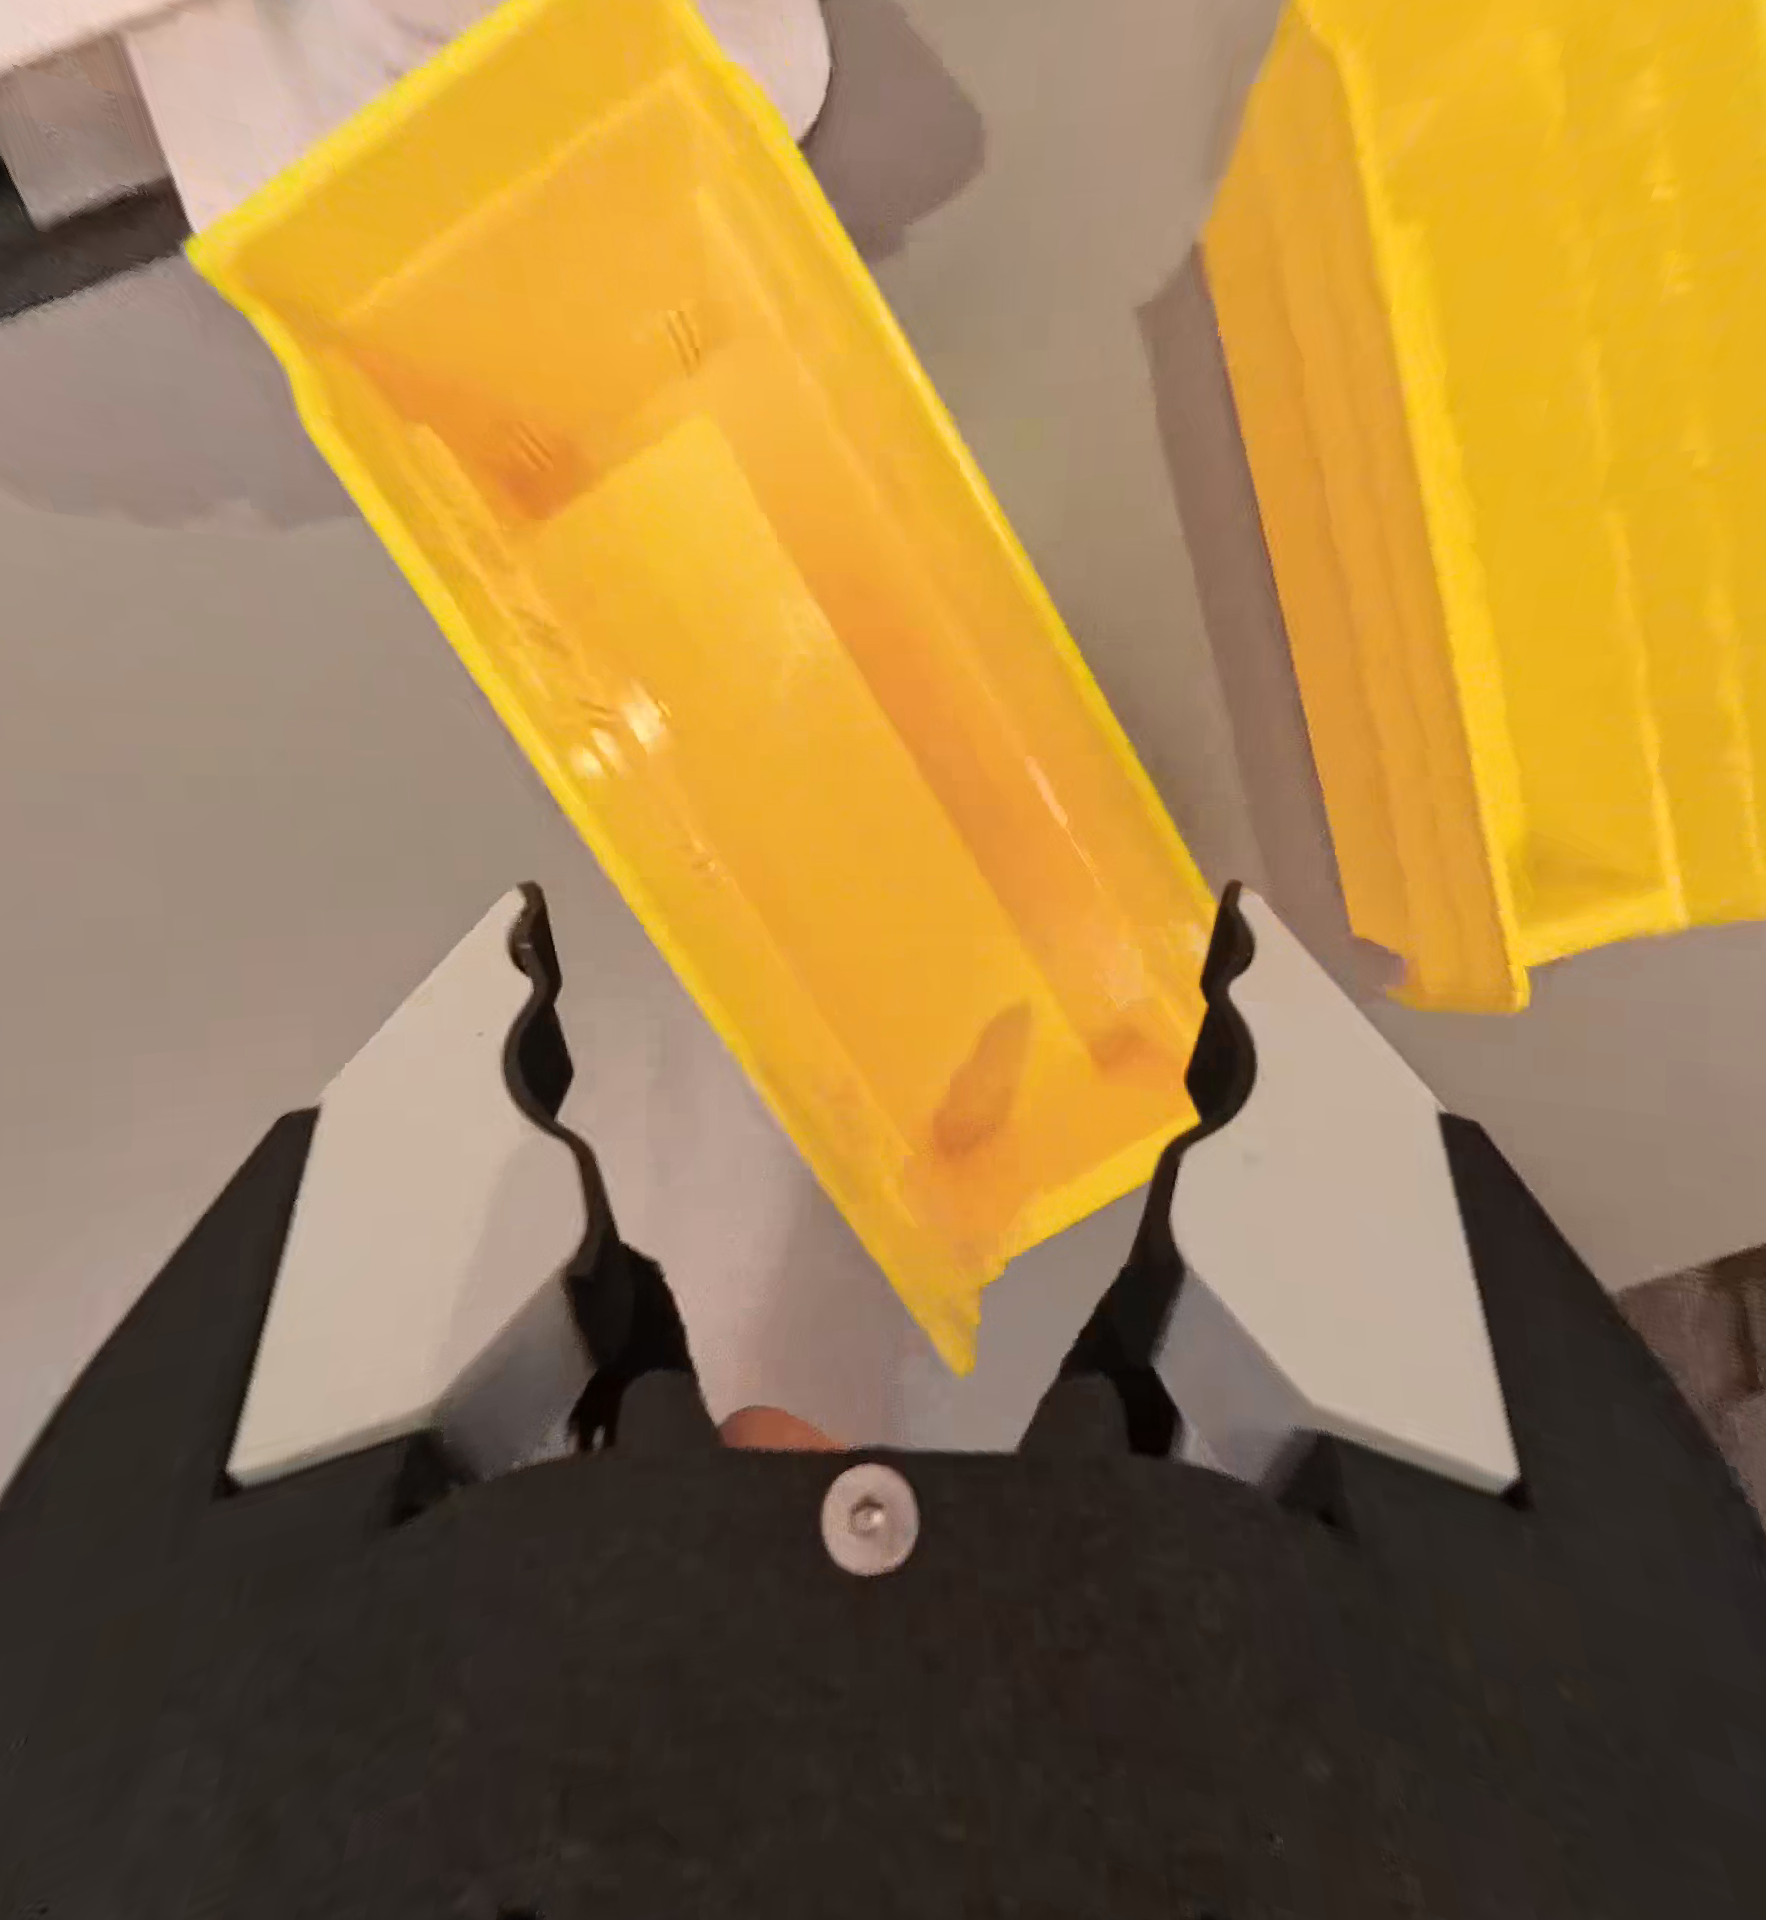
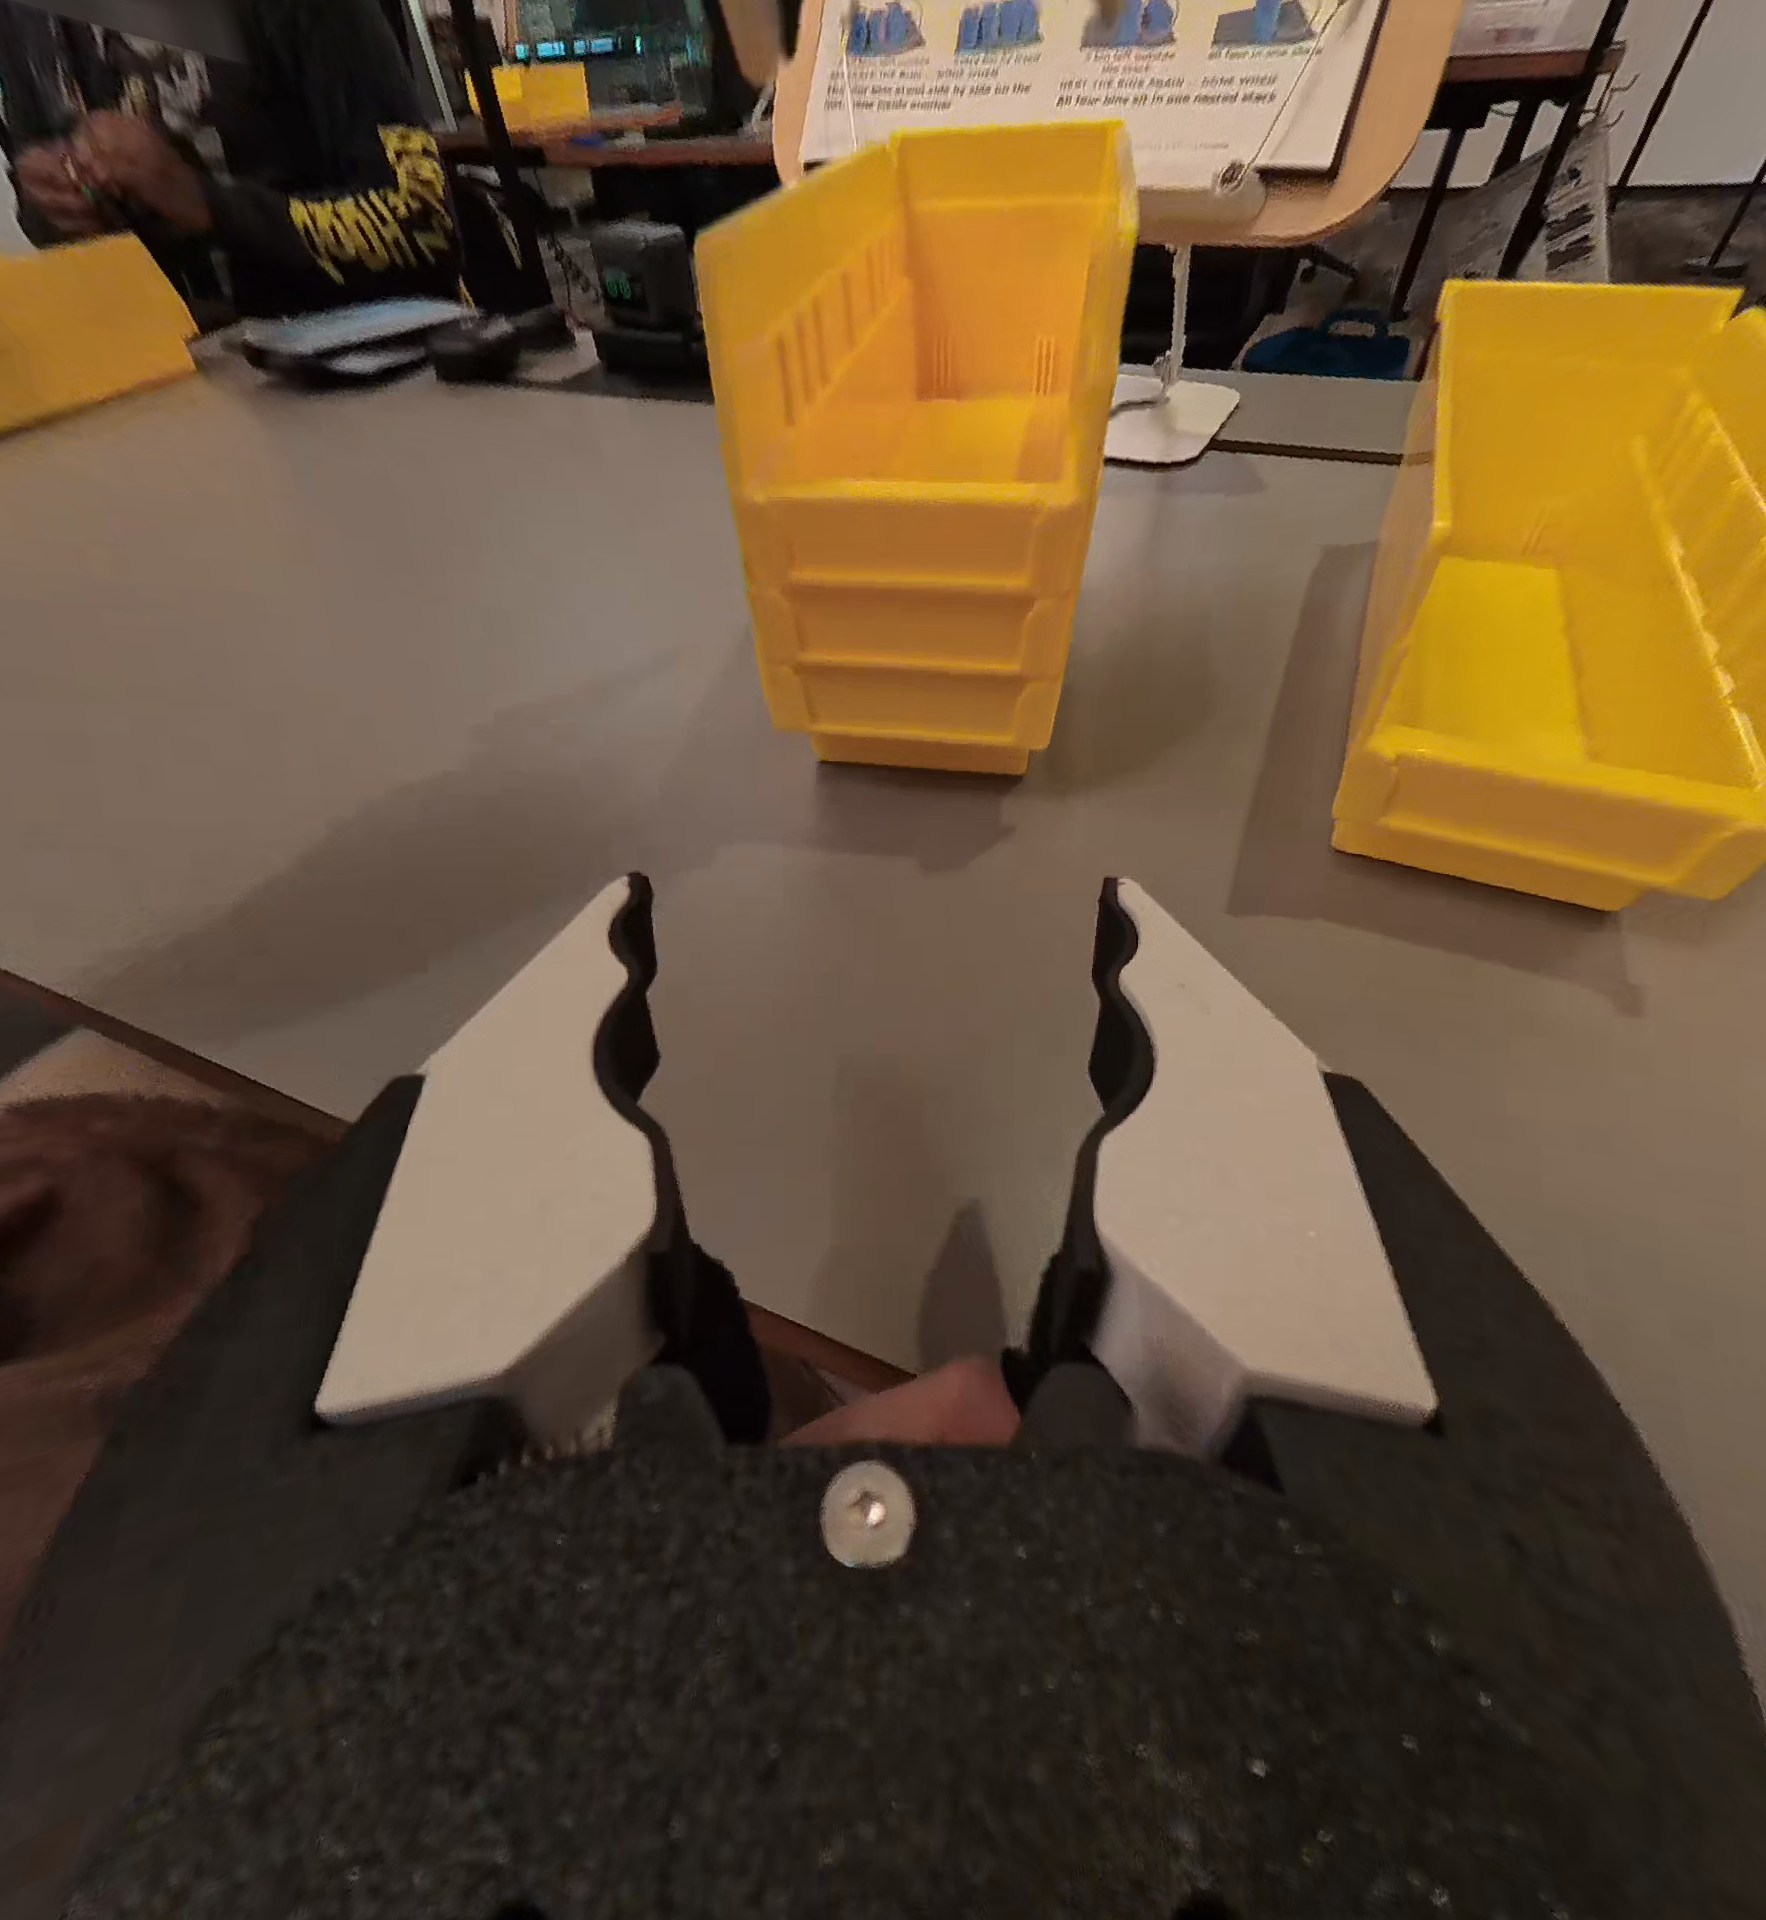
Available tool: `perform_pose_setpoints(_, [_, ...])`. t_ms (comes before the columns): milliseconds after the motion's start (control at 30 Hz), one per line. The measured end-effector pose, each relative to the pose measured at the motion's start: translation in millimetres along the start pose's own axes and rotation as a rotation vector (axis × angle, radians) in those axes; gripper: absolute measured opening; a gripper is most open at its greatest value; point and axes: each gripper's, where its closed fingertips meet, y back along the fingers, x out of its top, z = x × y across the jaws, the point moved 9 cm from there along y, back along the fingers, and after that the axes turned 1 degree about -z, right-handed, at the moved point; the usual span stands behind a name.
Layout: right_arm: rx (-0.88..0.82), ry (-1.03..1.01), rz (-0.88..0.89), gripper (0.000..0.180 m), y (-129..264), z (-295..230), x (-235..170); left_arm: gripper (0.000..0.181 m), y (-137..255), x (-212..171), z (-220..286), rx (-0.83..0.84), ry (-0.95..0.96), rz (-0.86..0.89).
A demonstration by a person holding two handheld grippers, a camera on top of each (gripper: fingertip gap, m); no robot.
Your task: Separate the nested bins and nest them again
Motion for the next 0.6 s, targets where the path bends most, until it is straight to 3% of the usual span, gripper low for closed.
perform_pose_setpoints(200, [0.045, 0.047, -0.004, 0.085, -0.4, -8.5, -1.4, 0.114, -9.0, 38.8, 2.2, 0.131, 0.164, -0.106])
perform_pose_setpoints(400, [0.098, 0.075, -0.016, 0.083, -4.8, -16.8, 0.4, 0.116, -28.1, 33.3, -8.3, 0.205, 0.192, -0.213])
perform_pose_setpoints(600, [0.121, 0.101, -0.019, 0.083, -5.4, -21.9, 1.4, 0.112, -50.4, 26.0, -16.8, 0.091, 0.293, -0.233])
